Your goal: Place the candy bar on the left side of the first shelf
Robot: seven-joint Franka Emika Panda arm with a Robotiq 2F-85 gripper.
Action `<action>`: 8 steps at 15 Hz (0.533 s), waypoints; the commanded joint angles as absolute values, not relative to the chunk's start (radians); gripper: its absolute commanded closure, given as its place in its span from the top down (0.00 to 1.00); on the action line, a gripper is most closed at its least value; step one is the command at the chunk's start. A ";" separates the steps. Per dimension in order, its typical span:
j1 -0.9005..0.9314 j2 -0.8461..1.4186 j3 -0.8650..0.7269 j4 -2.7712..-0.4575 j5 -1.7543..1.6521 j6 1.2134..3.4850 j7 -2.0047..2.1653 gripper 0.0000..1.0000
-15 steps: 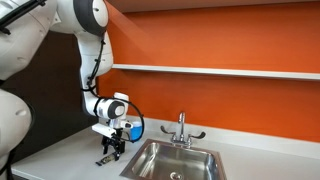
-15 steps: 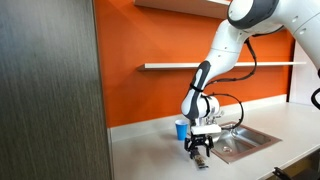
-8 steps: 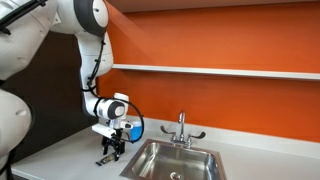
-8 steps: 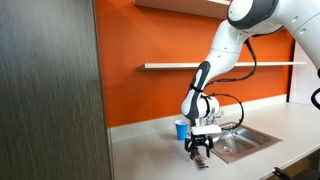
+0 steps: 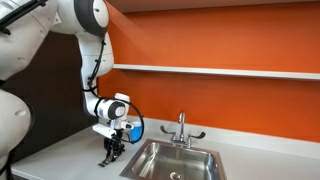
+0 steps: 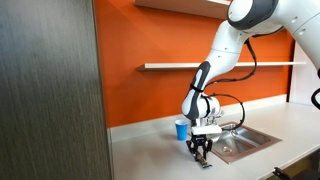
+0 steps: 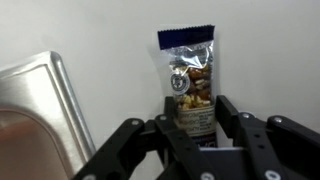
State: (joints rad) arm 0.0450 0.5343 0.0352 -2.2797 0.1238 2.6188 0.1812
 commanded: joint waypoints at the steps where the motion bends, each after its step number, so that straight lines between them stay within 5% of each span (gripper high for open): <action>1: 0.026 0.544 0.048 -2.265 0.149 2.619 0.152 0.15; 8: 0.029 0.521 0.044 -2.265 0.144 2.604 0.155 0.10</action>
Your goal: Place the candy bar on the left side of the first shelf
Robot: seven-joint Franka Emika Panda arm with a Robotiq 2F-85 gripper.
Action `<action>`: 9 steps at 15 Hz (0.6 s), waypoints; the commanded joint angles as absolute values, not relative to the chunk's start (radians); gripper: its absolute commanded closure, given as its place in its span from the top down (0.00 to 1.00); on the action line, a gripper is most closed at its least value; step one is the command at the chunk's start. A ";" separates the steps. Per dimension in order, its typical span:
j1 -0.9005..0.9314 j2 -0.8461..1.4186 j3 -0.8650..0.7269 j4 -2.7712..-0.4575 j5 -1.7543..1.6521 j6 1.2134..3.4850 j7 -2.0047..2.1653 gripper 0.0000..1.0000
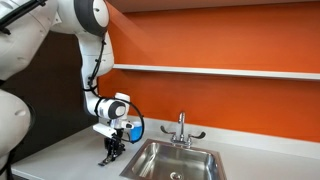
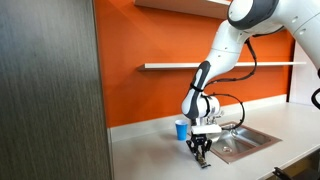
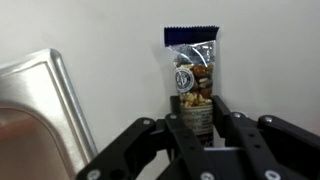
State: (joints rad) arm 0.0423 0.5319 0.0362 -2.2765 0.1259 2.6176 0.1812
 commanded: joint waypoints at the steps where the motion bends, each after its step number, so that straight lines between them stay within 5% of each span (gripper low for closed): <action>1: 0.032 0.512 0.041 -2.267 0.140 2.601 0.159 0.10; 9: 0.043 0.397 0.047 -2.296 0.139 2.563 0.166 0.10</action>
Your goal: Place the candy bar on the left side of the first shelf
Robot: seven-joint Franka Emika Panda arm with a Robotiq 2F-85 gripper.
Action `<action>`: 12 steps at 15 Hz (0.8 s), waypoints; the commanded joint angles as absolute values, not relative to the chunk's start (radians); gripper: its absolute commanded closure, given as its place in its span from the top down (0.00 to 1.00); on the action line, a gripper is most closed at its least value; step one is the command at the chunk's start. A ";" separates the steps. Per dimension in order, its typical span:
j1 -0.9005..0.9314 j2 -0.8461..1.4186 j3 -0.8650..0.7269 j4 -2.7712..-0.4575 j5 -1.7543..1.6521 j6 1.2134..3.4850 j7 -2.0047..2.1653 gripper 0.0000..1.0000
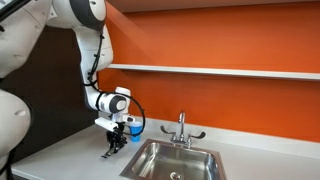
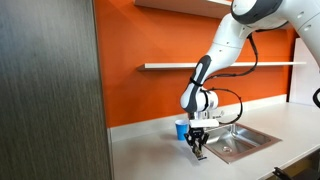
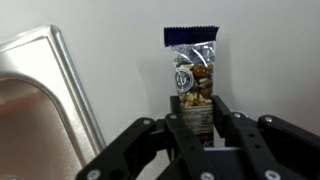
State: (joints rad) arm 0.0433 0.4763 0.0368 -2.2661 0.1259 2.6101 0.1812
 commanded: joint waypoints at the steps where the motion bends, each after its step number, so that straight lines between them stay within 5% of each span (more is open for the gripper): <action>1: 0.045 0.377 0.051 -2.304 0.139 2.556 0.162 0.10; 12: 0.102 0.058 0.086 -2.393 0.125 2.304 0.183 0.10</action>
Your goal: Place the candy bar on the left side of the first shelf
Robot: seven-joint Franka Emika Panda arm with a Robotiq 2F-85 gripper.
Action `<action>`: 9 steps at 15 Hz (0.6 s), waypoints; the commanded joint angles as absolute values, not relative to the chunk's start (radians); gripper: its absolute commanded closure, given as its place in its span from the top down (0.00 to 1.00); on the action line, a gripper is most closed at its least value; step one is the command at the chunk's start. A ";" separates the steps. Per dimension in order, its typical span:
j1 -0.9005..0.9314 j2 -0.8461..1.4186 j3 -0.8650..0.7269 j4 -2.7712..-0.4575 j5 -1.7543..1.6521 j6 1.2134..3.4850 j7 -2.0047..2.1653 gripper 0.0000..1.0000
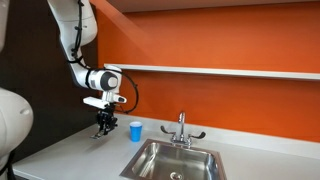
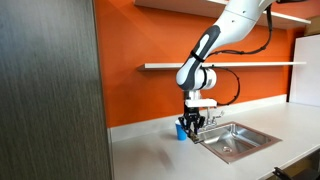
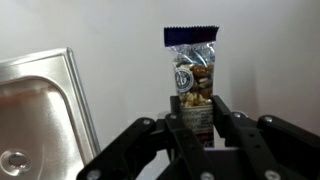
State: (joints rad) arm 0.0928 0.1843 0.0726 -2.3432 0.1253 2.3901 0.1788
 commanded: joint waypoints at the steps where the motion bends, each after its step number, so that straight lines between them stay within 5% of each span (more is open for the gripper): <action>1: 0.109 0.022 0.089 -2.401 0.123 2.277 0.190 0.10; 9: 0.136 -0.246 0.130 -2.387 0.101 2.085 0.236 0.10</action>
State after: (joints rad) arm 0.1346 -0.1263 0.1079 -2.3823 0.1244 2.1636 0.1910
